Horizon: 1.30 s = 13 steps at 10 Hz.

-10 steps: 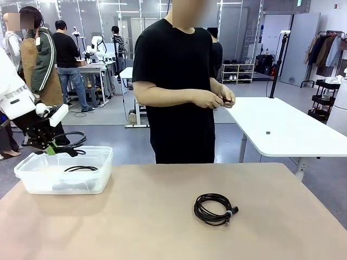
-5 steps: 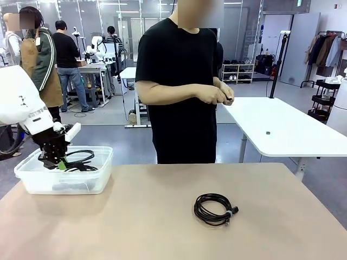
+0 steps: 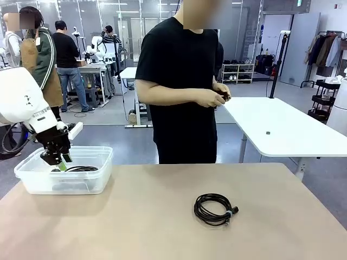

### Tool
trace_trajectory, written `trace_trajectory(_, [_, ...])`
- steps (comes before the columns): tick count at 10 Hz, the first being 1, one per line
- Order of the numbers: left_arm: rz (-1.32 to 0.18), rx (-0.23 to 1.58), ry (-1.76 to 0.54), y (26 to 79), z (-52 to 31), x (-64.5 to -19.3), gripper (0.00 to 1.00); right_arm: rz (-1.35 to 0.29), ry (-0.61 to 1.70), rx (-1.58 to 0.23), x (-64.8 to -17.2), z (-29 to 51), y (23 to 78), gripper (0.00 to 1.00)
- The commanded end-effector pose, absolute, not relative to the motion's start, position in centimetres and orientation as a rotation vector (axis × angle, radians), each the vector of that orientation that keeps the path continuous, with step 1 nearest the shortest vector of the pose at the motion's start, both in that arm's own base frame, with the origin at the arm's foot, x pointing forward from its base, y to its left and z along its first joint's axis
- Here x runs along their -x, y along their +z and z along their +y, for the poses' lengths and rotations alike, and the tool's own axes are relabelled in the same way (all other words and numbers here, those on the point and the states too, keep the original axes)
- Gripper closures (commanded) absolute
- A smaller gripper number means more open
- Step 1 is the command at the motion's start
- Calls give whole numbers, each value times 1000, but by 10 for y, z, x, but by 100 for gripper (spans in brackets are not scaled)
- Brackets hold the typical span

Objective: Organize and store the cables.
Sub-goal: Place the Power Cable into the Organizing box, then place the USB Extension Cable into the Organizing box.

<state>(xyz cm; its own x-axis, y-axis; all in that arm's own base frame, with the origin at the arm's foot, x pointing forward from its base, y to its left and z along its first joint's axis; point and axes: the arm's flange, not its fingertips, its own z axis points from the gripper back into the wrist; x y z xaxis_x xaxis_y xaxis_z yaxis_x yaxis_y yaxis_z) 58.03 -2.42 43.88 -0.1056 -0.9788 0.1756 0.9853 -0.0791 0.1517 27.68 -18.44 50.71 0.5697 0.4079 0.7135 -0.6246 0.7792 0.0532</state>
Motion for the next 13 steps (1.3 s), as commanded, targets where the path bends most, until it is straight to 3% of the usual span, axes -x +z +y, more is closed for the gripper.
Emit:
trace_trajectory(1, [-288, 68, -1636, 451, -25, -578, 0, -755, 635, -323, -276, -185, 507, 0])
trace_trajectory(4, [-297, 75, -1614, 456, -26, -576, 3, -755, 635, -323, -276, -185, 507, 0])
trace_trajectory(5, [-289, 66, -1601, 457, -27, -573, 0, -755, 635, -323, -276, -185, 507, 0])
trace_trajectory(13, [-294, 39, -1630, 454, -27, -577, 0, -755, 635, -323, -276, -185, 507, 0])
